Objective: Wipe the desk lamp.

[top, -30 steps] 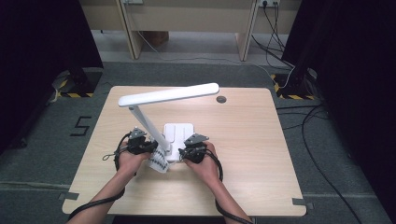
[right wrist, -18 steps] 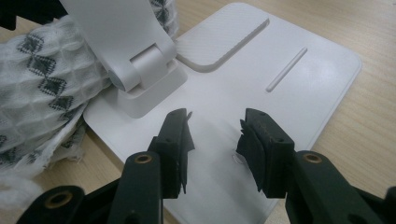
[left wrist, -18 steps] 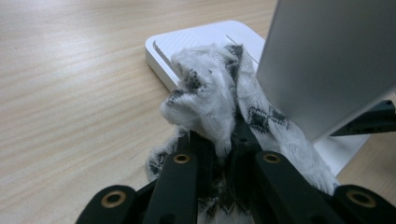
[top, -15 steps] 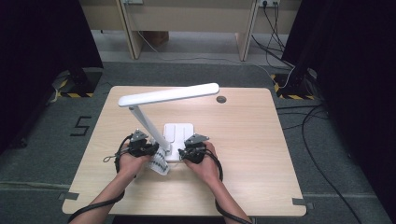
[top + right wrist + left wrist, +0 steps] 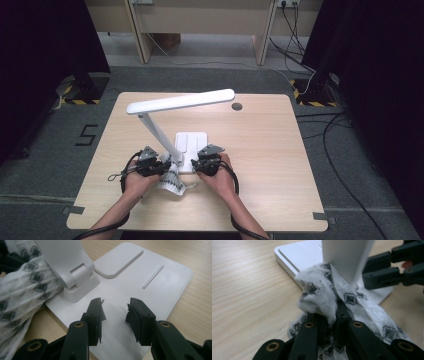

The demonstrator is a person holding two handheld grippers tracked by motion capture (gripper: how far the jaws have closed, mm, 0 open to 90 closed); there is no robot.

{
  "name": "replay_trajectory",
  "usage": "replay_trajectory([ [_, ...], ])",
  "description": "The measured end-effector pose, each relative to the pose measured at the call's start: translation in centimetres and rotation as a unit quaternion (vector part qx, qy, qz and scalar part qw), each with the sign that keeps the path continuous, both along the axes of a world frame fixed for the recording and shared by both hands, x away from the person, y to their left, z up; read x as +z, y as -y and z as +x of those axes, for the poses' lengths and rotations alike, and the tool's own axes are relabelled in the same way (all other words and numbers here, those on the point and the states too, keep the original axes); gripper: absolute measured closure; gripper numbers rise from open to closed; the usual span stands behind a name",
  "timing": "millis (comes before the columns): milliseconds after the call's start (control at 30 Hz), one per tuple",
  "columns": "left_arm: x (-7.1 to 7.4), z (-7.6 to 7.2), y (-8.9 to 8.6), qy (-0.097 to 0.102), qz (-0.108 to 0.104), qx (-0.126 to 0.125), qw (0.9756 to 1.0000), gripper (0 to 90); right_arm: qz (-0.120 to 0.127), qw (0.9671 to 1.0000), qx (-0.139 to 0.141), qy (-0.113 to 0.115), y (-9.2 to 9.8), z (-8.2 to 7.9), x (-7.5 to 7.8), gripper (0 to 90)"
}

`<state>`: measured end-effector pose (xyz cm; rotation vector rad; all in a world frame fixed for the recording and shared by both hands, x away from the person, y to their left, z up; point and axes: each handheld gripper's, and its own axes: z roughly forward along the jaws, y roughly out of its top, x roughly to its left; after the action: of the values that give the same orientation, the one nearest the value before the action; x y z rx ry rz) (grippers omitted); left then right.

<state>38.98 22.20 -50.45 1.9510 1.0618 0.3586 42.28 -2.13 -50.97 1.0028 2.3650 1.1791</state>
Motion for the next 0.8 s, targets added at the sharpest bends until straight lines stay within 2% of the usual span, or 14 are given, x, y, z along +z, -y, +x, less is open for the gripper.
replay_trajectory([
  [267, 0.4, -3.0, -0.4, -0.011, -0.005, -0.030, 0.9995, 82.2, -0.001, 1.0000, -0.001, -0.002, -0.1, 0.0, 0.1, 63.1],
  [467, 1.9, -4.6, -2.1, 0.005, -0.014, -0.032, 0.9994, 81.8, -0.015, 0.9999, 0.001, -0.007, 0.0, 0.2, 0.4, 58.2],
  [567, 2.1, -5.1, -3.9, 0.006, -0.004, -0.016, 0.9998, 81.4, -0.007, 1.0000, 0.003, -0.001, 0.5, -0.2, 1.1, 55.4],
  [700, 1.5, -5.7, -6.8, -0.012, -0.015, 0.025, 0.9995, 81.3, 0.000, 0.9998, -0.007, 0.020, 2.0, -0.8, 2.7, 54.0],
  [767, 1.1, -6.0, -7.7, -0.020, -0.025, 0.041, 0.9986, 81.1, 0.001, 0.9996, -0.015, 0.025, 2.9, -1.1, 3.3, 53.8],
  [800, 1.1, -6.0, -7.7, -0.020, -0.025, 0.041, 0.9986, 80.8, 0.000, 0.9995, -0.016, 0.029, 3.4, -1.3, 3.6, 53.6],
])
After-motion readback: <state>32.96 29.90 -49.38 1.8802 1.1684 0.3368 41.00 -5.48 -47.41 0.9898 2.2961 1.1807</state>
